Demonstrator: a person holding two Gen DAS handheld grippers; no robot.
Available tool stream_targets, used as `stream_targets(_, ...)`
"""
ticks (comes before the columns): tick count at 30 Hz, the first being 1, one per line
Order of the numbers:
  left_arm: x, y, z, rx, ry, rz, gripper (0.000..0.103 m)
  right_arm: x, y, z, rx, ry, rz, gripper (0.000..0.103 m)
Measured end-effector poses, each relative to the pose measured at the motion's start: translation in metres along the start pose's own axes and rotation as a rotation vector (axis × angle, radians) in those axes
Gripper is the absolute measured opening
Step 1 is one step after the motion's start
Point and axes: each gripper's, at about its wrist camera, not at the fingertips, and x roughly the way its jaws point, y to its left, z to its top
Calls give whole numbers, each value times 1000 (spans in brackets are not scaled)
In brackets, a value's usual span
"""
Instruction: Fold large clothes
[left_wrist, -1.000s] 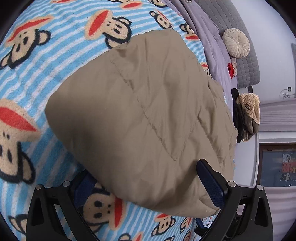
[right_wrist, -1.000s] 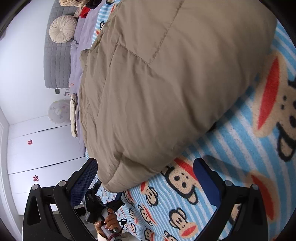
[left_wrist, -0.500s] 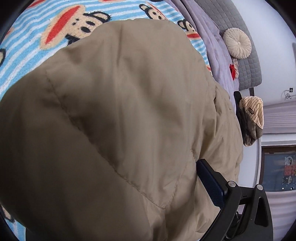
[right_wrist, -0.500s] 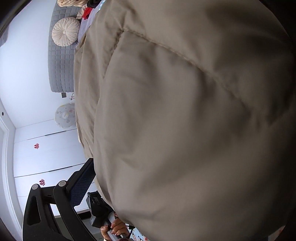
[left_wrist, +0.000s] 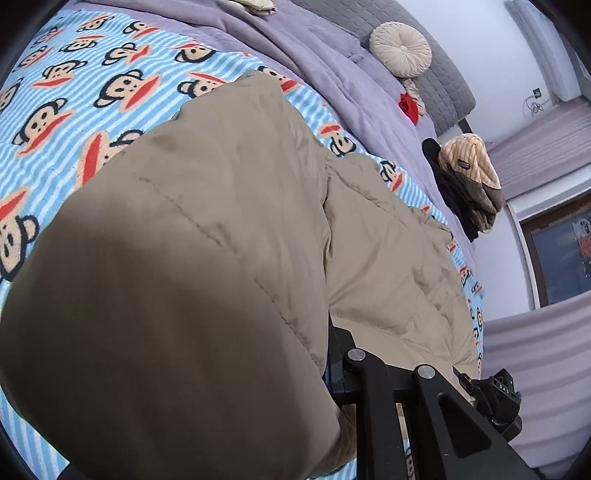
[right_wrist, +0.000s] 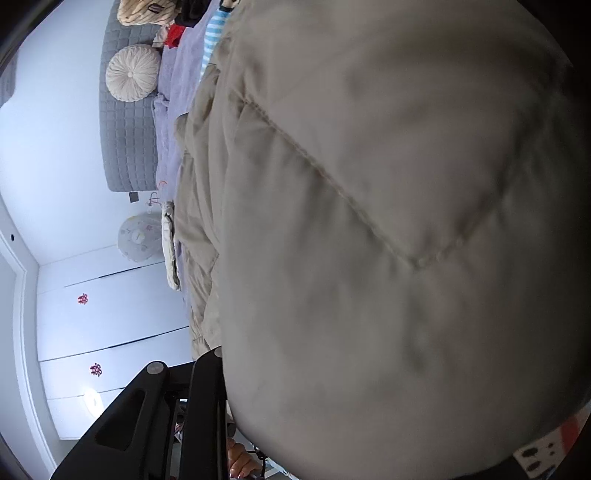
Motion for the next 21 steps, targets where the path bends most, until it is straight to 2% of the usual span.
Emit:
stream_targets(3, -17, -4, -17, 28, 35, -13, 21, -17, 0, -13, -19, 19, -8, 27)
stream_targets(7, -45, 8, -59, 36, 122, -34, 21, -42, -7, -43, -56, 55, -54, 27)
stream_targets(12, -74, 40, -127, 46, 275, -61, 21, -80, -35, -97, -52, 102, -93, 28)
stream_targets(15, -75, 64, -161, 23, 374, -68, 21, -98, -61, -121, -30, 117, -153, 28)
stream_targets(17, -71, 75, -175, 10, 413, -51, 23, -99, -78, -131, 9, 101, -201, 32)
stream_targets(19, -72, 78, -179, 15, 417, -23, 32, -98, -92, -133, 43, 70, -217, 38)
stream_targets(21, -80, 75, -178, 42, 407, 24, 36, -98, -94, -133, 59, 57, -249, 43)
